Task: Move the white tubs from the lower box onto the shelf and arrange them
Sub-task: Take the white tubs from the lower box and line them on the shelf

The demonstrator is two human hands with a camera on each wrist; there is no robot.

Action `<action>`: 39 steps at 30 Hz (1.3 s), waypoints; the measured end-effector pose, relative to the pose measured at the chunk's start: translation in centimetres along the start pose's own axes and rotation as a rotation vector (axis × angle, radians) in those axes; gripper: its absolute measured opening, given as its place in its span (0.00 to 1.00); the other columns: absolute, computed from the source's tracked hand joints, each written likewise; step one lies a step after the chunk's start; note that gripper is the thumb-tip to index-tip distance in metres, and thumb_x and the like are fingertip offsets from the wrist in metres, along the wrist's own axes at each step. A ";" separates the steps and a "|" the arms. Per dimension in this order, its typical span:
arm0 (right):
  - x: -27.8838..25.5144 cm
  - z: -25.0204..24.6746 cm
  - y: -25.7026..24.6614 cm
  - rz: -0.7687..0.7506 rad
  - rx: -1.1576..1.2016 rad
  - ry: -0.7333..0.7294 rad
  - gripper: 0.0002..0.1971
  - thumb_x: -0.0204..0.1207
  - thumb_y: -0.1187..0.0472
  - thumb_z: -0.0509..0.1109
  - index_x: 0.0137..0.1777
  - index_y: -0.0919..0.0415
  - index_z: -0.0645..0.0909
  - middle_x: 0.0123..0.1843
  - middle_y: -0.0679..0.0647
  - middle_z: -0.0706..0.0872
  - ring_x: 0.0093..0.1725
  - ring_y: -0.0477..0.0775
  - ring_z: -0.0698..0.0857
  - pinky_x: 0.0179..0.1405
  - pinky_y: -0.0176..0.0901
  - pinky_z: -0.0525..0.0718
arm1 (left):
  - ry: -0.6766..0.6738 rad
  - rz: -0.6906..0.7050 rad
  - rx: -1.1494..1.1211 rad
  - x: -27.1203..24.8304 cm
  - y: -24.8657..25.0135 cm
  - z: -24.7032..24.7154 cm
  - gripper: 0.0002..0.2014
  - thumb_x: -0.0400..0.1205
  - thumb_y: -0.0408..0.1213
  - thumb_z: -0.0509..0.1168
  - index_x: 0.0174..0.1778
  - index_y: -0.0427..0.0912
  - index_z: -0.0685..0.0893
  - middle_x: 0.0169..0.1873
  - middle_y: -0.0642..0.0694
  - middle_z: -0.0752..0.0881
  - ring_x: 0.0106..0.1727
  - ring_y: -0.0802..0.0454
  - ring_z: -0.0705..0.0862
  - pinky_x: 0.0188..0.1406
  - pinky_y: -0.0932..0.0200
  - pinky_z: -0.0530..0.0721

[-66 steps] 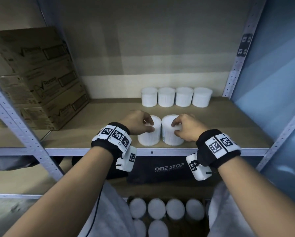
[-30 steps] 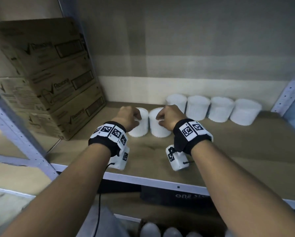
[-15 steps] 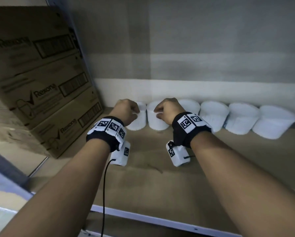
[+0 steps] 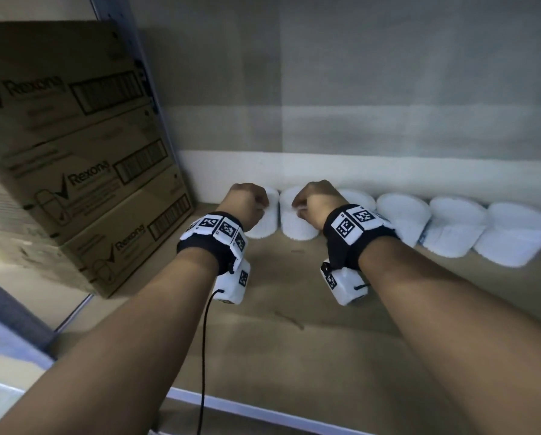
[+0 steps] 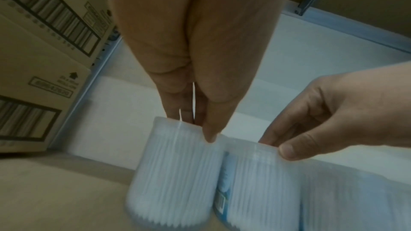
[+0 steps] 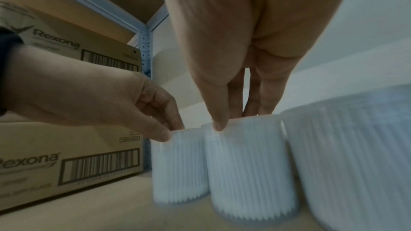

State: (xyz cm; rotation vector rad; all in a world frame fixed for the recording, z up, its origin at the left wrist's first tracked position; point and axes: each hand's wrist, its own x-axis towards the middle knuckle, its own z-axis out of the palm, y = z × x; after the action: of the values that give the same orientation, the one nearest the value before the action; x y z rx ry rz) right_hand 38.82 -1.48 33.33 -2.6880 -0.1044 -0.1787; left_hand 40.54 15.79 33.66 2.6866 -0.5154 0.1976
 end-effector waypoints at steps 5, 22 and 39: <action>-3.3 -1.3 -0.2 -0.005 0.019 0.055 0.17 0.77 0.64 0.68 0.66 0.63 0.83 0.69 0.58 0.83 0.69 0.56 0.80 0.69 0.37 0.73 | -0.047 -0.013 0.005 -1.7 1.3 -1.0 0.19 0.79 0.34 0.66 0.67 0.42 0.81 0.67 0.43 0.82 0.68 0.46 0.78 0.65 0.61 0.73; -23.1 -4.5 -2.0 0.054 -0.058 -0.074 0.20 0.77 0.57 0.67 0.69 0.54 0.79 0.72 0.54 0.79 0.68 0.56 0.80 0.67 0.45 0.79 | -0.209 -0.002 0.047 -18.6 8.4 -2.8 0.25 0.80 0.42 0.65 0.74 0.44 0.72 0.74 0.43 0.73 0.73 0.46 0.74 0.70 0.54 0.73; -35.9 3.5 -1.6 0.003 0.004 -0.049 0.10 0.75 0.59 0.66 0.53 0.55 0.85 0.56 0.54 0.84 0.57 0.58 0.83 0.56 0.46 0.81 | -0.191 0.062 -0.036 -33.4 7.7 6.0 0.19 0.75 0.36 0.67 0.62 0.39 0.77 0.65 0.41 0.68 0.55 0.37 0.82 0.59 0.46 0.81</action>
State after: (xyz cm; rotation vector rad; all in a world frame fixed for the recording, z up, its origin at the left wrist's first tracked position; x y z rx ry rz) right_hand 3.58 -0.17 25.79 -2.6887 -0.1157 -0.1119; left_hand 7.18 17.60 23.93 2.6712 -0.6531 -0.0524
